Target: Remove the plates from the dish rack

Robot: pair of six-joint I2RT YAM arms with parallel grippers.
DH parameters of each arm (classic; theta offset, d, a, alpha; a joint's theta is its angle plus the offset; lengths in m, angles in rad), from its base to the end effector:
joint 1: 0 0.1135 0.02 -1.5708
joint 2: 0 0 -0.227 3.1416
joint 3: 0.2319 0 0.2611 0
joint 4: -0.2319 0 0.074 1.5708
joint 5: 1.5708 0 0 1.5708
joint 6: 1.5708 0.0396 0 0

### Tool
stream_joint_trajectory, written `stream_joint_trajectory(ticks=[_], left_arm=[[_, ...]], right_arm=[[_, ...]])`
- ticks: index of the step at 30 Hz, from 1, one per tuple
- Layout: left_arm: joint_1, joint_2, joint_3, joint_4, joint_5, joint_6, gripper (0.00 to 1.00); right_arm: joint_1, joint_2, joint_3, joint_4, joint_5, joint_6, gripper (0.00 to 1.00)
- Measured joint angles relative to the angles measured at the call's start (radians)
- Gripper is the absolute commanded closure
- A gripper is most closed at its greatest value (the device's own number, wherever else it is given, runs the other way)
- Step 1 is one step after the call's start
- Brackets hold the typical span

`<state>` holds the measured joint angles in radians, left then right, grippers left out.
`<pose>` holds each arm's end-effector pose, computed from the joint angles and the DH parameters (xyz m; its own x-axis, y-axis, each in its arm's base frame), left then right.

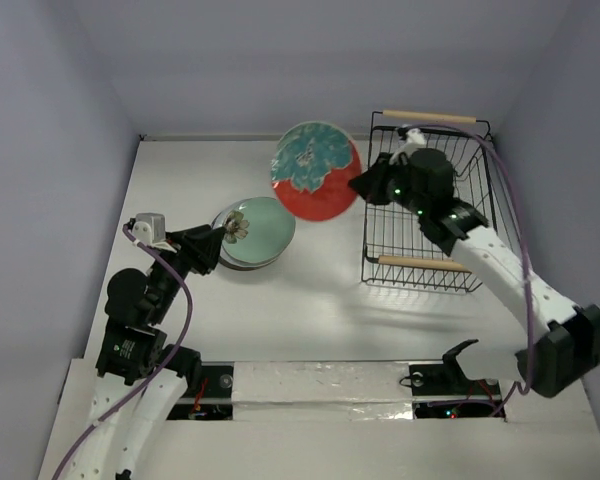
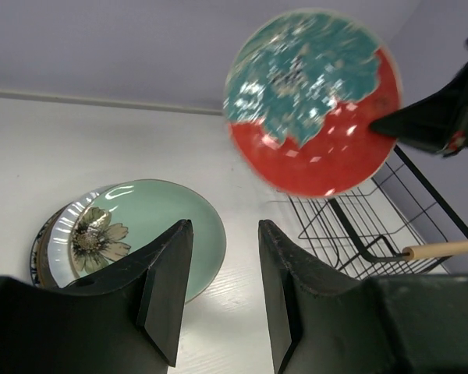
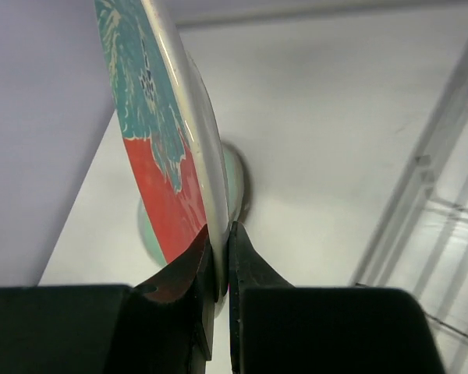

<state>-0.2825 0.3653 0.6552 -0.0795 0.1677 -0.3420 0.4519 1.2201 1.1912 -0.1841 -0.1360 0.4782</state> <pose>0.1373 -0.0467 0.3483 0.0442 -0.3571 -0.9330 0.4739 0.8297 -0.2951 0.2751 0.1395 0.3554 -0.4228 0.3016 -0.8546 -0.4024 0.7824 0.4752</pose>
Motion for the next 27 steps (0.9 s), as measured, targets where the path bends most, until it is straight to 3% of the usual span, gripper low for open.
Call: stream_joint_trajectory(ticks=[11,21,27], left_arm=[[0.032,0.001,0.000,0.000,-0.039,-0.003,0.54],[0.042,0.006,0.000,0.000,-0.037,-0.003,0.53],[0.042,0.006,0.000,0.000,-0.033,-0.003,0.50]], right_arm=[[0.182,0.429,-0.009,0.276,-0.108,0.222,1.00],[0.208,0.615,-0.008,0.377,-0.109,0.372,1.00],[0.230,0.639,0.010,0.380,-0.108,0.405,0.82]])
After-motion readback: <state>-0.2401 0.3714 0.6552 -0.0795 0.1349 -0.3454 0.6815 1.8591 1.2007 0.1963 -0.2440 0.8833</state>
